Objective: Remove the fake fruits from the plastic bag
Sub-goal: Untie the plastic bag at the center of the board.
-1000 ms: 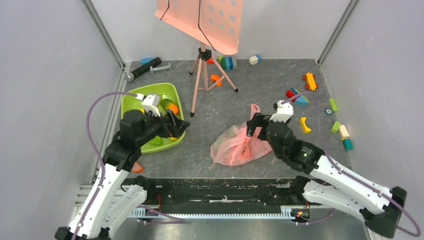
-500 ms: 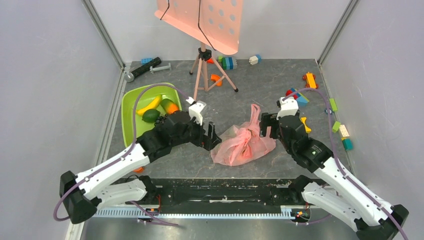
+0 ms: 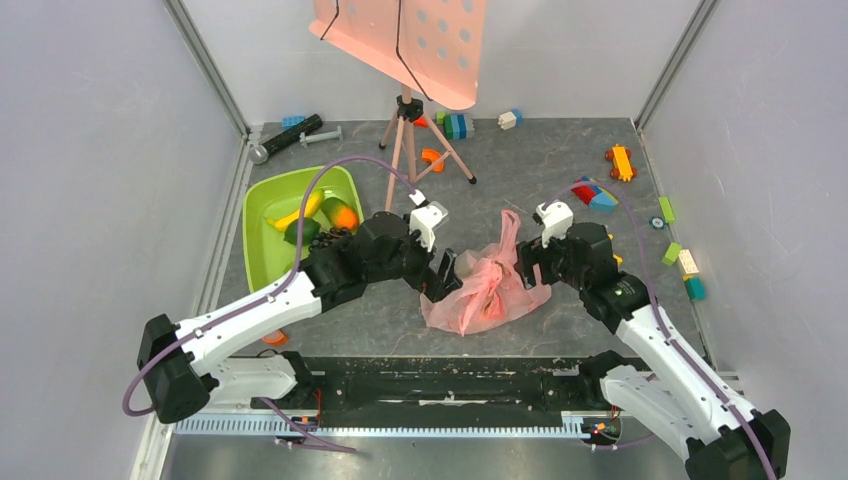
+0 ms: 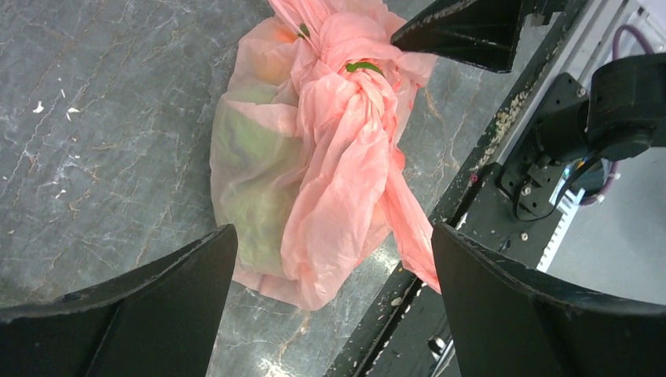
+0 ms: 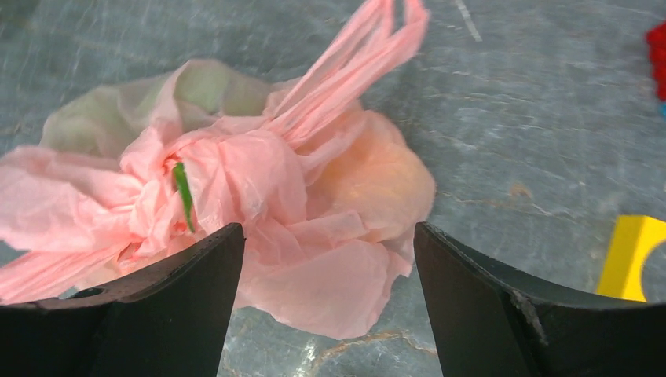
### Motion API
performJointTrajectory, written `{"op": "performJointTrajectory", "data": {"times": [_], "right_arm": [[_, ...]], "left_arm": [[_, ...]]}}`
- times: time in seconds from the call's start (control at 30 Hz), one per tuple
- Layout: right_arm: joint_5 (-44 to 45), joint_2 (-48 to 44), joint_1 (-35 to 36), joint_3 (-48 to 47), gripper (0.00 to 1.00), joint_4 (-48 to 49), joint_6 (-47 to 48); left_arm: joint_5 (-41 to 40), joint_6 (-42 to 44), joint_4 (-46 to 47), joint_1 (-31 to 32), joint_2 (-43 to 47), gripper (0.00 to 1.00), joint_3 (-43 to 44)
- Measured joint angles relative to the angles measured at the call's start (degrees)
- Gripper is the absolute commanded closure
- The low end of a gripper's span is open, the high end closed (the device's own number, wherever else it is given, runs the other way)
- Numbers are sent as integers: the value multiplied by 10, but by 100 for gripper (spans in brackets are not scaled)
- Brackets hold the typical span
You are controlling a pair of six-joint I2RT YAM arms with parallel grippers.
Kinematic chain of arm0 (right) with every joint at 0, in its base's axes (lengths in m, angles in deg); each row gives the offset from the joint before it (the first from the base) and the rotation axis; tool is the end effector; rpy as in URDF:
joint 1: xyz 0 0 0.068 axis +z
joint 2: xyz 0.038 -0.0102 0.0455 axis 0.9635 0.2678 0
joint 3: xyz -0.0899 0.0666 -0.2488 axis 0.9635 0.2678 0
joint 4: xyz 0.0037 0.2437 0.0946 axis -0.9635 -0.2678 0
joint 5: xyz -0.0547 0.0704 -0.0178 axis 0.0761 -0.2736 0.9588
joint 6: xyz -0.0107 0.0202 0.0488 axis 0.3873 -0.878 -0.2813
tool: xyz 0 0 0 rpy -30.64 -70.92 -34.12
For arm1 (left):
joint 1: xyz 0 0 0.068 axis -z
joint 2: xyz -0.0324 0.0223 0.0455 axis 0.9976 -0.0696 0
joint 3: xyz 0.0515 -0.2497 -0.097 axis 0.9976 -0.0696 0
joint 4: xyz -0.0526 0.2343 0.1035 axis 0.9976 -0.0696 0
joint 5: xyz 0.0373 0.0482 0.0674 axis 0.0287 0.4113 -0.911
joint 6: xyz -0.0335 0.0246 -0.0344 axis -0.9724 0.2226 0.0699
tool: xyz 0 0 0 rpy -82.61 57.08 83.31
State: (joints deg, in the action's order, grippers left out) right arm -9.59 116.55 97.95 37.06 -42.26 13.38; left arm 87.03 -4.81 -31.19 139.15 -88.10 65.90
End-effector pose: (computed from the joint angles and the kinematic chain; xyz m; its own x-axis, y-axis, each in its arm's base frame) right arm 0.1655 0.0731 0.2642 -0.4833 -0.2298 -0.8448 -0.4296 0.9030 0.0001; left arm 0.1542 -0.2126 0.3115 -0.4828 0.2582 -0.8368 0.7651 0.5892 -0.2596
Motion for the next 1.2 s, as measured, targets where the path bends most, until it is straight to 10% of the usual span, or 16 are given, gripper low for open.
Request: {"op": "performJointTrajectory", "data": {"times": [1.2], "right_arm": [[-181,6,-2,34,39,1,88]], "left_arm": [[45,68,-2,2,-133,10,33]]}}
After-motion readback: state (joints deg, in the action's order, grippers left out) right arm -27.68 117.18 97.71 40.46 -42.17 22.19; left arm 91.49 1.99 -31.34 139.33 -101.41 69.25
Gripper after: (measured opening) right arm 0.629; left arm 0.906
